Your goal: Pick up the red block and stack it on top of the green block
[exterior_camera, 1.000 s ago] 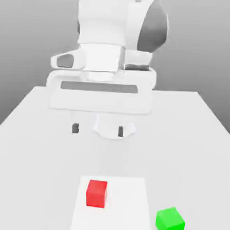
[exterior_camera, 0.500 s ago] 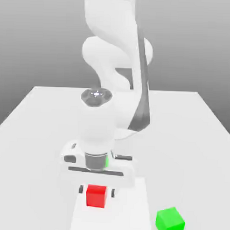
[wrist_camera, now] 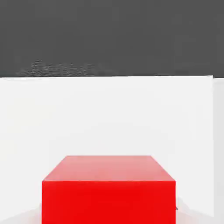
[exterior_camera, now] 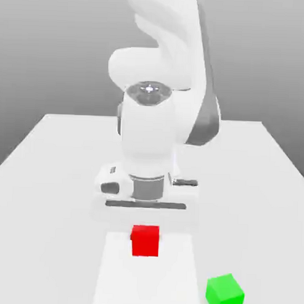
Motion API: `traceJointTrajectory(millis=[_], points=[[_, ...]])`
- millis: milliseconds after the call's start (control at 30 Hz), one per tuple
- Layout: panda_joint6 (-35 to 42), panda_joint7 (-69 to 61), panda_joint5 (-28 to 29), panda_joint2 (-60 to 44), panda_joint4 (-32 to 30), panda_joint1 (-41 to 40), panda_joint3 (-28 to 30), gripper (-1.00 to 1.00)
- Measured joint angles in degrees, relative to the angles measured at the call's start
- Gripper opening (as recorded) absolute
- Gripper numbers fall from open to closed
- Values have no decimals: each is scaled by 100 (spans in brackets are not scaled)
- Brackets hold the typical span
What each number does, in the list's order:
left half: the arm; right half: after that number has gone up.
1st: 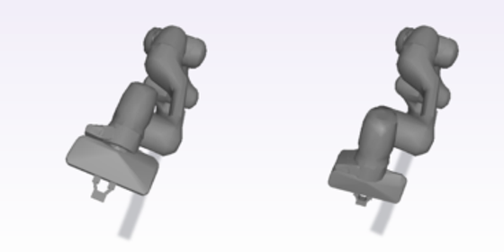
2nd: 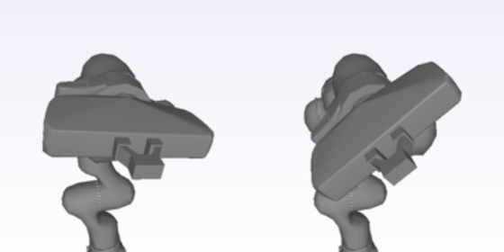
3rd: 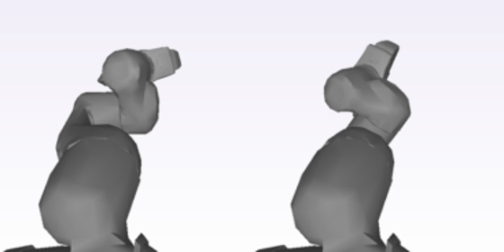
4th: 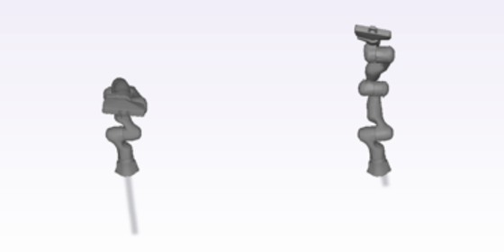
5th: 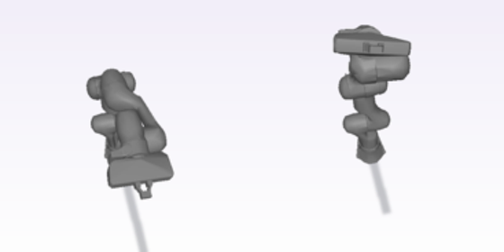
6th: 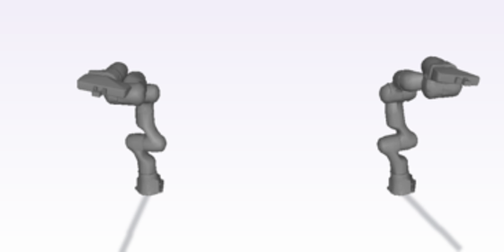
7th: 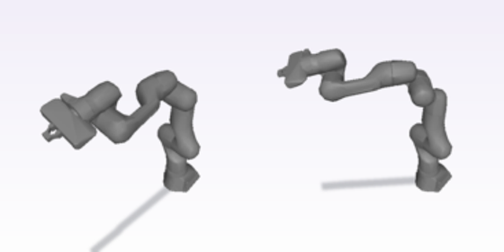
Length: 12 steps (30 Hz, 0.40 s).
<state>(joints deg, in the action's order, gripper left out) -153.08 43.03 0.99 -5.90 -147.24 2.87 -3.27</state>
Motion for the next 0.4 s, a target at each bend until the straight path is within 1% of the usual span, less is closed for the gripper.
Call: traceJointTrajectory(millis=[133,267,300,400], points=[[445,-195,136,-334,772,447,-440,-100],[-106,-81,371,-1073,951,630,-394,-100],[-230,-51,414,-1209,962,655,-369,100],[-230,-51,414,-1209,962,655,-369,100]])
